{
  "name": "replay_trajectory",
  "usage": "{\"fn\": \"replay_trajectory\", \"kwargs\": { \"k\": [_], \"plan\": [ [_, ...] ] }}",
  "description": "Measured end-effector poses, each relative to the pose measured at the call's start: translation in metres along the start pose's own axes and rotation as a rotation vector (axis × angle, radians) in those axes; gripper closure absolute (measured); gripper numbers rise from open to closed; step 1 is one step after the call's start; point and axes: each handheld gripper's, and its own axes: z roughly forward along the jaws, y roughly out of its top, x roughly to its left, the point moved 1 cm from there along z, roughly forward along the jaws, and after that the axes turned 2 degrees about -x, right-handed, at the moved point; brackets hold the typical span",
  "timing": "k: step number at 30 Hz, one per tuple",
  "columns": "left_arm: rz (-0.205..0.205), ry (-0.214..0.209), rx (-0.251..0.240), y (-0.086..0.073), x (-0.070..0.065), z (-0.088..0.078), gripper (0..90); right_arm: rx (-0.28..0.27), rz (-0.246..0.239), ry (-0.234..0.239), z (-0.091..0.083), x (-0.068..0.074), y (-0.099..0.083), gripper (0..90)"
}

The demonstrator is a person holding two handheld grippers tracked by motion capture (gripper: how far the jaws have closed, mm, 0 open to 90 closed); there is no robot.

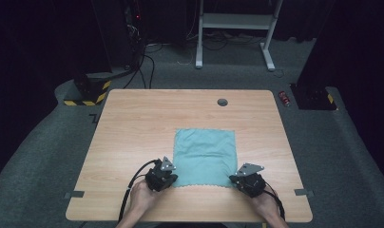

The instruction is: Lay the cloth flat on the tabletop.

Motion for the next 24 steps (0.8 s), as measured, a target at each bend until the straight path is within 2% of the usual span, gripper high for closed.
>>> {"fn": "replay_trajectory", "kwargs": {
  "k": [4,6,9,12,15,21,22,24],
  "plan": [
    [-0.004,-0.026,0.012,-0.003,-0.003,-0.003,89.8,0.005,0.000,0.017,-0.003,0.000,-0.002,89.5],
    [0.003,-0.035,-0.004,-0.004,-0.006,-0.005,89.2,0.008,-0.008,0.014,-0.005,0.000,-0.002,87.3],
    [0.013,-0.064,-0.048,-0.001,-0.012,-0.005,73.2,-0.020,0.004,0.005,-0.007,0.000,-0.001,78.8],
    [0.031,-0.048,-0.058,0.006,-0.017,0.001,64.8,-0.052,0.004,0.020,-0.006,0.006,0.006,76.0],
    [0.026,-0.048,-0.065,0.013,-0.019,0.010,63.6,-0.070,-0.011,0.051,0.001,0.014,0.017,74.2],
    [0.027,-0.033,-0.062,0.017,-0.020,0.020,65.0,-0.052,-0.065,0.092,0.026,0.032,0.035,72.6],
    [0.031,-0.024,-0.065,0.017,-0.020,0.020,67.0,-0.049,-0.073,0.096,0.029,0.034,0.037,73.2],
    [0.033,-0.018,-0.060,0.016,-0.020,0.020,71.1,-0.038,-0.079,0.108,0.035,0.036,0.038,81.0]
  ]
}}
